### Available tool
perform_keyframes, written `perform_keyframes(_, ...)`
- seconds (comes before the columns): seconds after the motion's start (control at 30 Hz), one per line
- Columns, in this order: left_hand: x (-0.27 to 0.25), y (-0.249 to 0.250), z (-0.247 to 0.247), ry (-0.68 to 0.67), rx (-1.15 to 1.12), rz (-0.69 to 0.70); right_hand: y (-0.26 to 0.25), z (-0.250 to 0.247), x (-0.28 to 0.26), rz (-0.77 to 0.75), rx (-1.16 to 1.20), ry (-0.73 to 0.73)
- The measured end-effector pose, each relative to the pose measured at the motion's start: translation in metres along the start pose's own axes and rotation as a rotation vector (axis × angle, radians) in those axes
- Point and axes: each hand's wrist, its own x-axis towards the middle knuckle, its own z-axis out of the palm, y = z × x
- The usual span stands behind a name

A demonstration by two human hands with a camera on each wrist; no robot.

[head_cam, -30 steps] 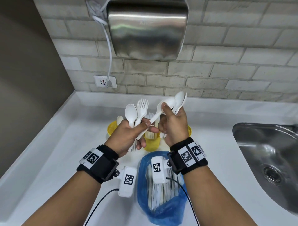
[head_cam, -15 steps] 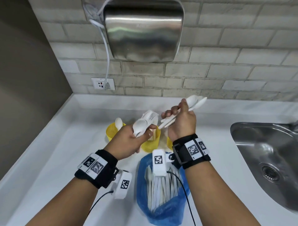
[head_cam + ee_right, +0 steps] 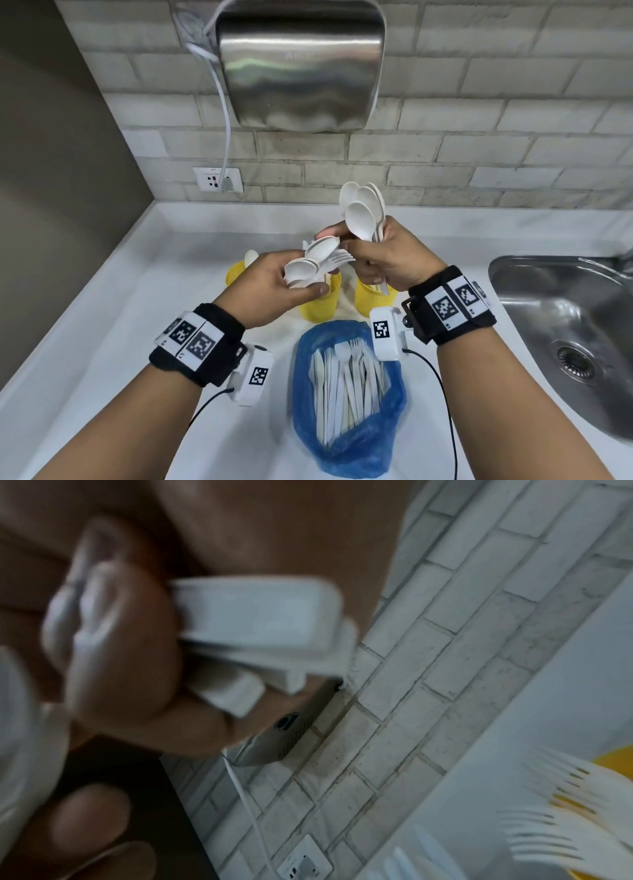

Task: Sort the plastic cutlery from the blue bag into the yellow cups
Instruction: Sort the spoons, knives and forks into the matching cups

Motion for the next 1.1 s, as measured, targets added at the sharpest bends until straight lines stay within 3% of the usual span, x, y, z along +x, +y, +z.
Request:
perform_keyframes(0.13,-0.001,0.005,0.001,-0.06,-0.113,-0.053,0.0,-0.002,0.0,0.033,-0.047,-0.107)
perform_keyframes(0.5,-0.002,0.007,0.003,-0.393,-0.539,-0.084,-0.015,0.032,-0.008,-0.119,-0.156,-0.122)
perform_keyframes(0.67,-0.002,0.004,0.003,-0.432,-0.685,-0.133,-0.008,0.038,0.0,-0.15,-0.118,-0.074)
perform_keyframes(0.8,0.0,0.005,0.002,-0.333,-0.678,-0.154,0.002,0.046,0.007,-0.191,-0.071,0.084)
perform_keyframes(0.97,0.002,0.006,0.007,-0.002,-0.346,-0.188,0.013,0.044,0.019,-0.14,0.148,0.532)
perform_keyframes(1.03,0.002,0.004,0.009,0.058,-0.275,-0.178,0.016,0.045,0.018,-0.131,0.252,0.565)
perform_keyframes(1.1,0.001,0.008,0.013,0.038,-0.255,-0.138,0.019,0.047,0.013,-0.145,0.331,0.509)
